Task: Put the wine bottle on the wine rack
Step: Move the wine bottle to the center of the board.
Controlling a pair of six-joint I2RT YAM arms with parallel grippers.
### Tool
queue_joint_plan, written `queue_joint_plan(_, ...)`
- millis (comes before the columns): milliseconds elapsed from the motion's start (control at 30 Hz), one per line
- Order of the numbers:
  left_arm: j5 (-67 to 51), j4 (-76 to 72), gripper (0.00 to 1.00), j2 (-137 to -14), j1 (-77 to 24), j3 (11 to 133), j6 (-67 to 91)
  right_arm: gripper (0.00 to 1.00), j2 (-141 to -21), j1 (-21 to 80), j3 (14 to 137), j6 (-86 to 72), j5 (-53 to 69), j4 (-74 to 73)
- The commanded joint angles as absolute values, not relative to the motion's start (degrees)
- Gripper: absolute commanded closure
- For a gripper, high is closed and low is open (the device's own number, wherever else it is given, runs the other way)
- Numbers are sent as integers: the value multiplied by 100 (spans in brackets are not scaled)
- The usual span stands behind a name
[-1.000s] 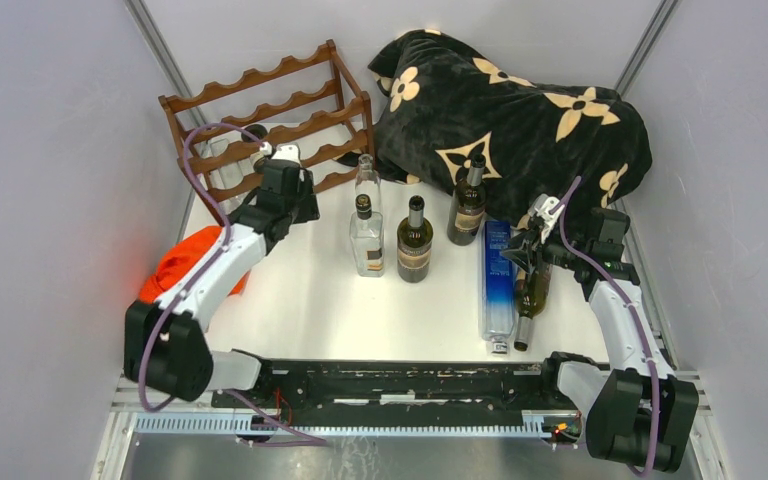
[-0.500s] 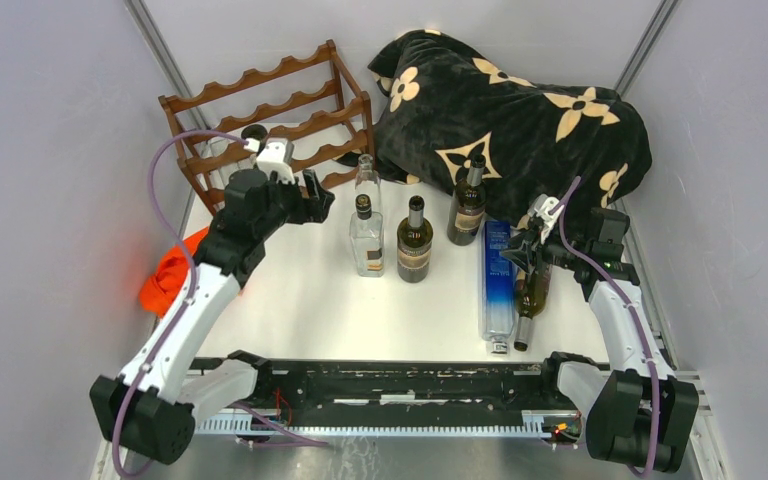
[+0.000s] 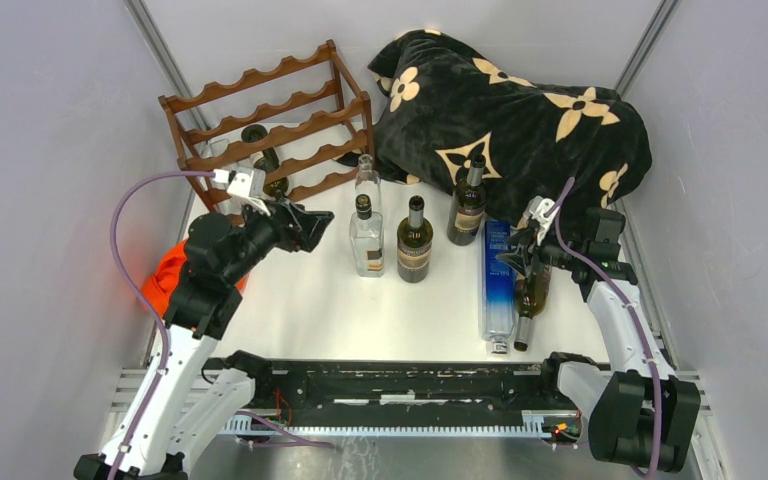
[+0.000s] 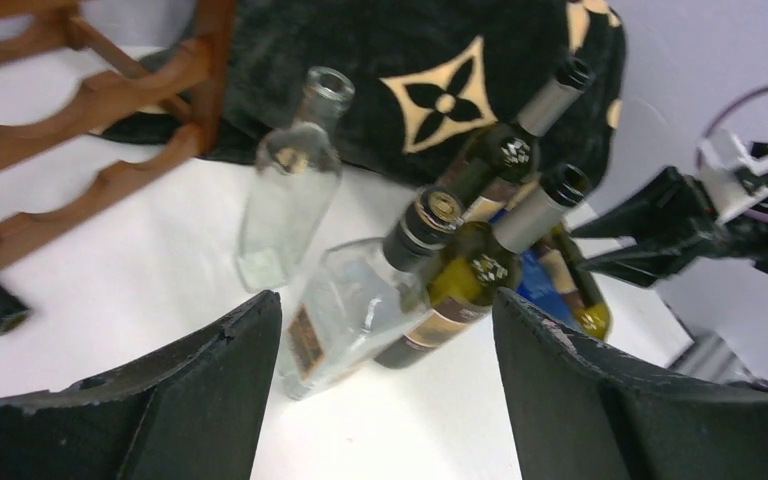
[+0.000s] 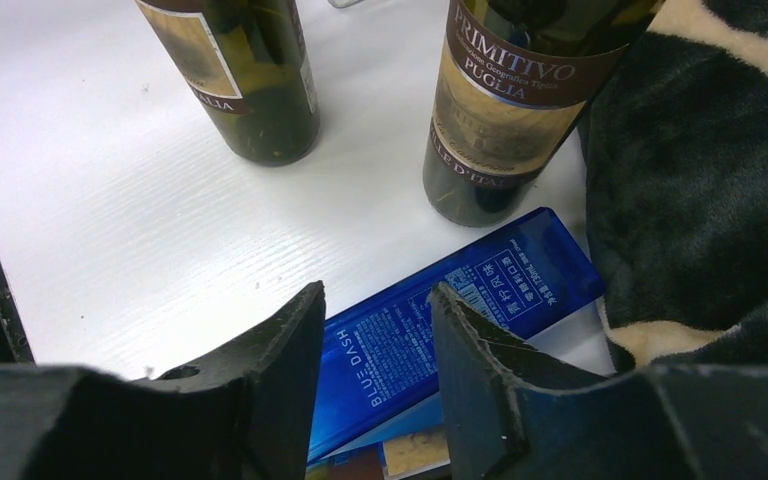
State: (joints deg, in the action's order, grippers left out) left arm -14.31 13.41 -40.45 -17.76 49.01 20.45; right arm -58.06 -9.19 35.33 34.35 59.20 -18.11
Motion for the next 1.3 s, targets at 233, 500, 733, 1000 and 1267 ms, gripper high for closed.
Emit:
queue_joint_plan(233,-2771,503,17,-3527,-1793,4191,3081,42,-5682,-795,3762,3733,6027,-1820)
queue_joint_plan(500,-2774,437,16,-3107,-1787,3816,3330,2,-5688,-513,3972,6725,7299,-3613)
queue_joint_plan(733,-2607,921,17,-2799,-1792,3687,3016,2,-6288,620,4834,9735,7575,-5393)
queue_joint_plan(1000,-2399,1330,17,-2358,-1793,3584,2879,2,-6473,1609,4936,5101,6015,-1194)
queue_joint_plan(1267,-2231,1642,17,-1857,-1793,3490,2830,2,-7226,2234,5327,3973,5432,-442)
